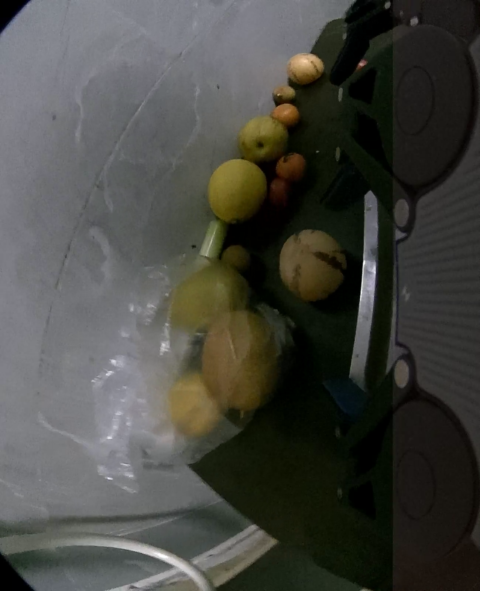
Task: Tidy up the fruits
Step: 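Grasp the beige streaked fruit with the left tool while the right tool grasps a small orange fruit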
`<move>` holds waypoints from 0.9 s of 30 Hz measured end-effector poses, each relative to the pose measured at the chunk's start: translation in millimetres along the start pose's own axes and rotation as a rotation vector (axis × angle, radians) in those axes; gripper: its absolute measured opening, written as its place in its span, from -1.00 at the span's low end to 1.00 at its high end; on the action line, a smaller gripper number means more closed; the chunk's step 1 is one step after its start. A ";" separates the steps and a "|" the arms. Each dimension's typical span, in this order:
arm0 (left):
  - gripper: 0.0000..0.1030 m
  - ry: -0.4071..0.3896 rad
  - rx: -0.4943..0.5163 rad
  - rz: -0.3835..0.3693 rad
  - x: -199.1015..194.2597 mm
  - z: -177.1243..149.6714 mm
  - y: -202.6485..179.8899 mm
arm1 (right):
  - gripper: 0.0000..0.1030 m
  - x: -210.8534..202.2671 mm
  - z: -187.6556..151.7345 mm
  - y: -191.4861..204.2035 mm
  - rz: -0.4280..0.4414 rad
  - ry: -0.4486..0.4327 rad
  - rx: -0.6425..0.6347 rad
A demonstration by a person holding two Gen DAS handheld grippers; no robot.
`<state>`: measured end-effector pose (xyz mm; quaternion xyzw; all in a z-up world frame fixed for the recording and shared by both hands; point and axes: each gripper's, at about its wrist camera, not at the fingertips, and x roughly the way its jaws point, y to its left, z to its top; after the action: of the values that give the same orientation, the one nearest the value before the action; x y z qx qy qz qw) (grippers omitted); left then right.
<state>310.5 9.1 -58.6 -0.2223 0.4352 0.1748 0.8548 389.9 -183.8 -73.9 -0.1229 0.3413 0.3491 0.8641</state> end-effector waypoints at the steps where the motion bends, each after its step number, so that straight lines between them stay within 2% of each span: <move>1: 0.85 0.002 -0.011 0.000 2.3 0.2 -0.3 | 0.67 6.2 2.1 0.5 -0.003 0.007 -0.002; 9: 0.66 0.027 -0.042 -0.002 17.3 3.7 0.9 | 0.39 35.3 13.7 -0.3 -0.013 0.018 0.034; 17: 0.49 0.034 -0.047 -0.028 23.1 5.0 1.7 | -0.06 55.2 20.8 2.2 -0.007 0.043 0.081; 27: 0.12 0.042 -0.056 -0.082 28.8 8.8 2.1 | -0.26 69.9 23.4 -0.9 -0.018 0.049 0.156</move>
<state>331.5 18.6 -78.1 -0.2673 0.4387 0.1468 0.8453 438.9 -137.6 -104.0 -0.0670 0.3873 0.3105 0.8655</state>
